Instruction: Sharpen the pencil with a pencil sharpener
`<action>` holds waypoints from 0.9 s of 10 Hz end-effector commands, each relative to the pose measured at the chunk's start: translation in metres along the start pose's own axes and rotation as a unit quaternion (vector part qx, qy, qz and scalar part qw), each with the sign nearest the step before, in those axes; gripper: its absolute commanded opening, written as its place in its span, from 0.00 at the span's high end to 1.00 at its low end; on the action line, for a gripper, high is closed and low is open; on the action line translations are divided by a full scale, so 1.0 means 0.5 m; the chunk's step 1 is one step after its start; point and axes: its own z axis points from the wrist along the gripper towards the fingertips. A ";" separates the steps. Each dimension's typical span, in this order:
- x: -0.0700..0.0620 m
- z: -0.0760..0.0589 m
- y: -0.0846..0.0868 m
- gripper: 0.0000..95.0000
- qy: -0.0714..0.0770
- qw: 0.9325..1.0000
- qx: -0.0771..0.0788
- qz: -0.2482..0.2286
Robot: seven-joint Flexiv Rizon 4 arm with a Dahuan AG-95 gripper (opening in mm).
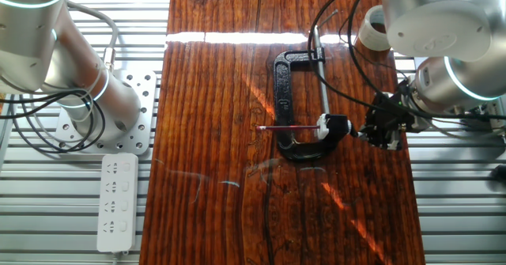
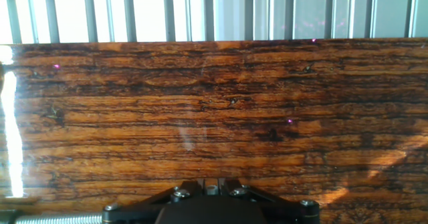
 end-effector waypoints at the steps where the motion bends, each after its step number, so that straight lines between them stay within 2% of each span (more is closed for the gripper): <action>1: -0.001 0.000 0.003 1.00 0.000 1.000 -0.001 0.000; 9: -0.003 -0.009 0.017 1.00 0.002 1.000 -0.002 0.007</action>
